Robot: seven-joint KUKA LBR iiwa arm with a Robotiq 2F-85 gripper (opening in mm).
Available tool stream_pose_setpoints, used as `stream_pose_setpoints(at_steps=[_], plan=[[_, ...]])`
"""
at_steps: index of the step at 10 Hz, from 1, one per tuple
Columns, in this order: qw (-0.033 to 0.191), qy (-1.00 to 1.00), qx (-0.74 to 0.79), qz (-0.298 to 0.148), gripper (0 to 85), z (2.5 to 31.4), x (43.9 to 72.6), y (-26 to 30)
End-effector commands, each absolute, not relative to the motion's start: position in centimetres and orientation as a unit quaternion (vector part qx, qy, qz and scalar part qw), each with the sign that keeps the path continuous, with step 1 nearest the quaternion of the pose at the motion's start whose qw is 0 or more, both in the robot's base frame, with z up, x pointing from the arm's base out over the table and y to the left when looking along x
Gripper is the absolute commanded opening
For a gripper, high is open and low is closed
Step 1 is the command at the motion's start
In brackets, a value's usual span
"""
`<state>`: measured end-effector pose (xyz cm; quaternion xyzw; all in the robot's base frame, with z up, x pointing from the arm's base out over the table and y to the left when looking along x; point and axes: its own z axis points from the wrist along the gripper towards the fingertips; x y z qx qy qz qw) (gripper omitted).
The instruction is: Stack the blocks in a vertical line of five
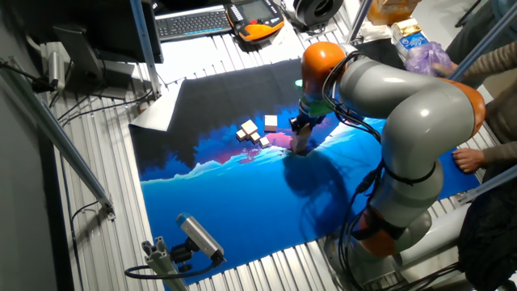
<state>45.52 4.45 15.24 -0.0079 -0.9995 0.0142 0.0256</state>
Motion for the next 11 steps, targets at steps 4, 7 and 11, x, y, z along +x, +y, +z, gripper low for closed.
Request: stream_pose_setpoints(at_steps=[4, 7, 11], plan=[[0.028, -0.999, -0.015, 0.014, 0.0, 15.00, 45.46, 4.39], [0.029, -0.999, -0.021, 0.029, 34.0, 14.95, 45.52, 4.47], [0.028, -0.999, -0.030, 0.033, 51.0, 14.81, 45.69, 4.44]])
